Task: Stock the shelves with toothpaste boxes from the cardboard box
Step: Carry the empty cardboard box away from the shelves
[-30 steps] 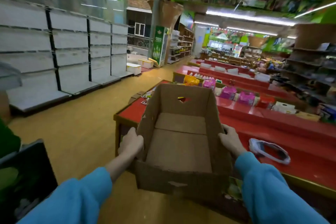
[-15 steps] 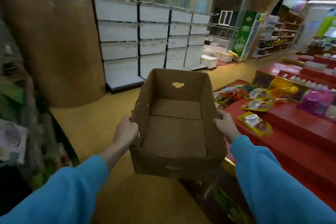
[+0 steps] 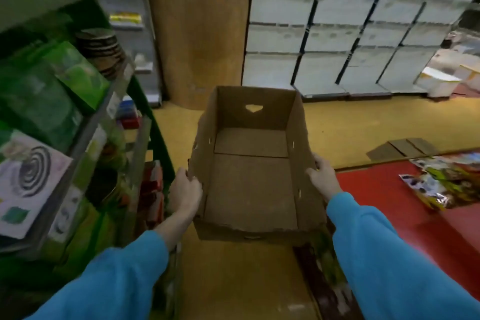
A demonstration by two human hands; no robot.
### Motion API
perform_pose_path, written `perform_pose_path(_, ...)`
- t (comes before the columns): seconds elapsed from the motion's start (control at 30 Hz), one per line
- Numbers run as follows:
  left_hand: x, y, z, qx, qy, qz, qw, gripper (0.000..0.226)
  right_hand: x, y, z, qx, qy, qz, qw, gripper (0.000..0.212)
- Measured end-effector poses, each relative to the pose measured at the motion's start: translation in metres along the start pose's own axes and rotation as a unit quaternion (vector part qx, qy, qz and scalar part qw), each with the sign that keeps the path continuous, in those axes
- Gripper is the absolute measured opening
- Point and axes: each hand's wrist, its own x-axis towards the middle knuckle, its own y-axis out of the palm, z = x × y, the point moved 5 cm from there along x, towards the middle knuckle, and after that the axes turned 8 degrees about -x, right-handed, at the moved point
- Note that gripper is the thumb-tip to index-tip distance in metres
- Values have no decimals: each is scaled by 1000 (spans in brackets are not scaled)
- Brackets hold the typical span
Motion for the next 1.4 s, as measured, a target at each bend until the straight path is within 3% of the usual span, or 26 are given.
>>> perform_pose_path(0.27, 62, 99, 122, -6, -84, -60, 995, 45, 107, 126, -101, -1, 40, 24, 999, 50)
perform_pose_path(0.5, 121, 222, 302, 52, -152, -62, 985, 47, 183, 296, -302, -14, 99, 88, 991, 50)
perform_pose_path(0.7, 167, 322, 471, 120, -146, -60, 980, 12, 204, 427, -448, -14, 119, 87, 989, 50)
perform_pose_path(0.87, 189, 380, 557, 143, -145, -72, 976, 15, 215, 502, -545, -26, 123, 96, 987, 54)
perform_pose_path(1.07, 188, 421, 610, 144, -194, -47, 969, 27, 212, 529, -591, -46, 114, 111, 986, 52)
perform_pose_path(1.27, 188, 424, 626, 150, -212, -31, 965, 16, 204, 544, -593, -35, 105, 141, 984, 50)
perform_pose_path(1.4, 188, 416, 612, 180, -256, 9, 950, 32, 204, 535, -583, -26, 167, 195, 966, 47)
